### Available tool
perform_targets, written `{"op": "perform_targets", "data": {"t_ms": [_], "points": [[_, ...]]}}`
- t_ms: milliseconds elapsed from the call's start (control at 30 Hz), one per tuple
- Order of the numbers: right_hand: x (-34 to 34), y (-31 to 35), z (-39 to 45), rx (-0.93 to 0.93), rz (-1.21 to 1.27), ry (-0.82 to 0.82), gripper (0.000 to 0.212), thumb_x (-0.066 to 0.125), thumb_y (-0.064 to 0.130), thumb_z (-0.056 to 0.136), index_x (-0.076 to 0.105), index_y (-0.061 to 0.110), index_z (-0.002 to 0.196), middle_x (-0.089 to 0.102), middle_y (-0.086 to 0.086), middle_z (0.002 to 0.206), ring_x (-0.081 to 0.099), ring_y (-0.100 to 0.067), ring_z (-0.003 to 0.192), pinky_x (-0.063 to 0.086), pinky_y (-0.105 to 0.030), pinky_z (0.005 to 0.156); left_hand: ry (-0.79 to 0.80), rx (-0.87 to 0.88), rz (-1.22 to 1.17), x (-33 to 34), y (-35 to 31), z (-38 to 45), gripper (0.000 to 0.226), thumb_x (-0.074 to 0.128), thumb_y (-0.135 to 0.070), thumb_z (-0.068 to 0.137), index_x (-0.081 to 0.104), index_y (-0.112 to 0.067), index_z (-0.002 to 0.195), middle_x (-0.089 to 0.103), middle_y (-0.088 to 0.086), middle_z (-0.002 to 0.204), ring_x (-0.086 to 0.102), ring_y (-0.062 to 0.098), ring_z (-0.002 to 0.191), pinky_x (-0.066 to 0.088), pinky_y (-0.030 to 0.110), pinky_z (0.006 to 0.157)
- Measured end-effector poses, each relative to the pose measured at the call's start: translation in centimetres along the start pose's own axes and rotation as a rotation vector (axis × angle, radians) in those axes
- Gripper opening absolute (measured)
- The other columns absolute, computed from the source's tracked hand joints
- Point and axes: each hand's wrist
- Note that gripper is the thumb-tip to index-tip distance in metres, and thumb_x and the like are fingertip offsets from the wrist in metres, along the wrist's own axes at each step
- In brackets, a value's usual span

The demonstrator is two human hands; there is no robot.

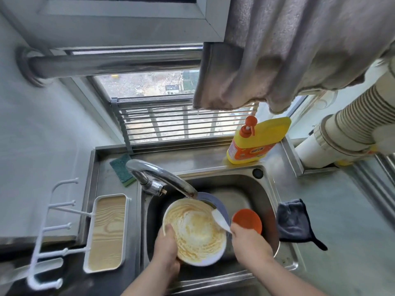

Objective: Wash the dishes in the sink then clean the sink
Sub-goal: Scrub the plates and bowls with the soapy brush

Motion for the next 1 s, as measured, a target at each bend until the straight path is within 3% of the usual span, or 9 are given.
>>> {"op": "perform_targets", "data": {"t_ms": [100,200,300,433,533,667,833,933,1000], "points": [[2.2,0.1,-4.0,-0.039,0.039,0.09,0.013,0.037,0.045,0.102,0.041,0.039,0.112,0.069,-0.007,0.114,0.068,-0.032,0.109,0.046,-0.037,0.078,-0.035,0.046,0.012,0.0,-0.6,1.2,0.033,0.034,-0.039,0.114,0.054,-0.023,0.135,0.069,0.012,0.113,0.068,0.033,0.1,0.058,0.049,0.087],[2.4,4.8,-5.9,-0.125,0.126,0.149,0.016,0.037,0.049,0.1,0.044,0.039,0.111,0.069,-0.007,0.113,0.065,-0.032,0.109,0.048,-0.04,0.083,-0.064,0.049,-0.005,0.6,-0.2,0.6,0.03,0.035,-0.04,0.114,0.055,-0.025,0.13,0.069,0.011,0.113,0.069,0.035,0.102,0.057,0.055,0.096],[0.3,7.5,-2.6,-0.171,0.149,0.043,0.025,0.032,0.045,0.105,0.053,0.036,0.117,0.07,-0.002,0.111,0.065,-0.031,0.104,0.051,-0.041,0.081,-0.057,0.089,0.005,0.7,0.6,-0.1,0.033,0.034,-0.041,0.114,0.059,-0.024,0.129,0.071,0.011,0.116,0.069,0.035,0.108,0.055,0.06,0.101],[-1.9,2.2,1.0,-0.055,0.102,-0.012,0.023,0.027,0.043,0.105,0.049,0.037,0.104,0.07,-0.002,0.096,0.067,-0.032,0.089,0.057,-0.048,0.08,-0.098,0.161,0.032,0.3,-0.1,0.5,0.028,0.036,-0.04,0.114,0.06,-0.029,0.126,0.07,0.01,0.12,0.068,0.035,0.11,0.055,0.061,0.1],[0.4,-1.3,-2.3,-0.046,0.18,0.048,0.014,0.037,0.044,0.103,0.05,0.041,0.108,0.071,0.003,0.098,0.067,-0.026,0.095,0.054,-0.04,0.083,-0.084,0.181,0.043,0.4,-1.5,1.5,0.032,0.035,-0.038,0.114,0.059,-0.027,0.133,0.069,0.011,0.121,0.067,0.035,0.111,0.054,0.06,0.101],[3.4,1.8,-6.3,-0.126,0.28,0.116,0.006,0.048,0.05,0.096,0.048,0.056,0.095,0.071,0.012,0.11,0.066,-0.01,0.108,0.049,-0.023,0.086,-0.083,0.184,0.036,1.5,-1.0,1.1,0.031,0.037,-0.038,0.114,0.059,-0.022,0.128,0.071,0.011,0.116,0.07,0.034,0.104,0.058,0.056,0.095],[1.9,-0.8,-4.3,-0.163,0.099,0.031,0.023,0.04,0.058,0.1,0.041,0.054,0.123,0.072,-0.005,0.112,0.068,-0.03,0.107,0.047,-0.037,0.078,-0.096,0.178,-0.038,0.6,-2.0,1.7,0.029,0.037,-0.036,0.114,0.058,-0.021,0.126,0.072,0.016,0.119,0.07,0.038,0.107,0.054,0.06,0.1],[0.7,-2.6,-2.8,-0.142,0.008,-0.009,0.023,0.036,0.054,0.104,0.042,0.047,0.125,0.072,-0.007,0.113,0.067,-0.035,0.107,0.042,-0.039,0.075,-0.068,0.156,-0.035,0.3,-1.6,2.1,0.033,0.036,-0.038,0.114,0.06,-0.021,0.13,0.072,0.017,0.122,0.071,0.038,0.11,0.054,0.064,0.1],[1.6,-1.0,-3.7,-0.158,0.024,0.045,0.023,0.038,0.055,0.103,0.043,0.047,0.124,0.072,-0.007,0.113,0.067,-0.035,0.108,0.048,-0.039,0.078,-0.085,0.146,-0.035,0.7,-1.1,1.7,0.031,0.038,-0.038,0.114,0.058,-0.021,0.129,0.072,0.016,0.121,0.07,0.039,0.109,0.054,0.065,0.1]]}}
Point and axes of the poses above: each hand's wrist, its own z-axis towards the middle knuckle, its own x-axis out of the palm, y = z × x
